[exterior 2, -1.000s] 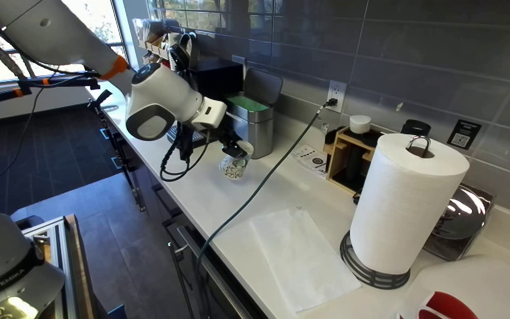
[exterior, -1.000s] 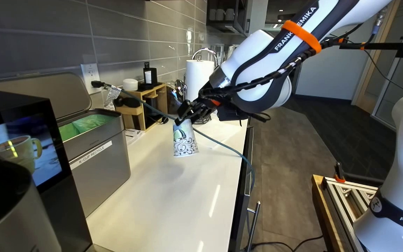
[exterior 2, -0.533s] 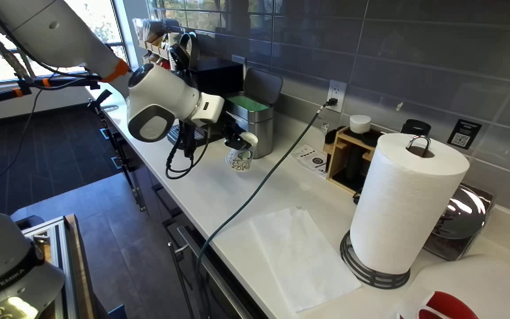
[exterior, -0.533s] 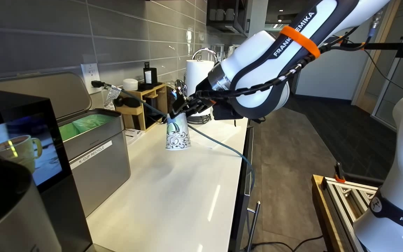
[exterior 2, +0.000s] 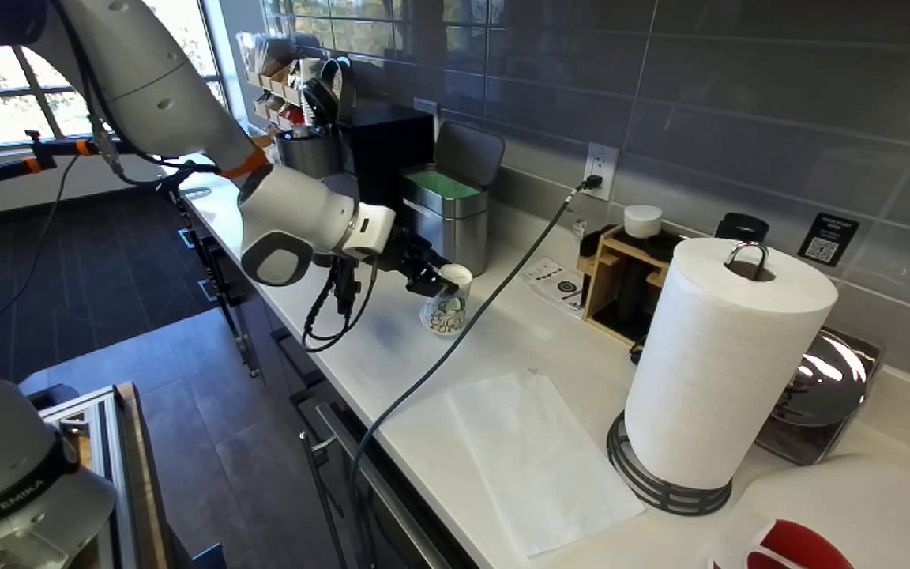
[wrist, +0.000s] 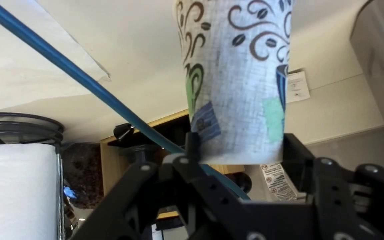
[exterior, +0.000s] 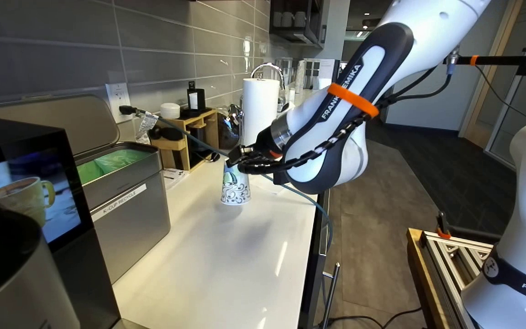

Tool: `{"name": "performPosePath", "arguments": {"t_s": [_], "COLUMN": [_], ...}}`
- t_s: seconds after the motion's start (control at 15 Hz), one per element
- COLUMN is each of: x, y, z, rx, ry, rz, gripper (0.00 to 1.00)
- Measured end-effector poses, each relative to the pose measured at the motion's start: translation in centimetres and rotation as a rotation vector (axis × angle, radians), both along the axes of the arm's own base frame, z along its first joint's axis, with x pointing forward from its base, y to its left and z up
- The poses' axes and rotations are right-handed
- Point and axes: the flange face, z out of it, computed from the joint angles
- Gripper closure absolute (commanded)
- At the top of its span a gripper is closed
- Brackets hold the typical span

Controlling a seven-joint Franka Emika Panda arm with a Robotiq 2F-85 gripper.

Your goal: Pick up the cup and put it on the counter

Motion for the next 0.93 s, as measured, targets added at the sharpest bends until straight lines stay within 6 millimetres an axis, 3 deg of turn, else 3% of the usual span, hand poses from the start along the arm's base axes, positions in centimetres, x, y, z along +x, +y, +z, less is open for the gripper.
{"name": "performPosePath", "arguments": {"t_s": [0.13, 0.27, 0.33, 0.67, 0.93], "x": [0.4, 0.8, 0.9, -0.6, -3.3], "y": [0.4, 1.1, 1.4, 1.6, 1.6], "z": [-1.3, -2.2, -2.2, -2.3, 0.5], "rx": [-0.025, -0.049, -0.062, -0.073, -0.068], "ry": [0.020, 0.041, 0.045, 0.123, 0.113], "rz": [-0.004, 0.006, 0.010, 0.010, 0.047], "gripper": [0.12, 0.08, 0.00, 0.00, 0.00]}}
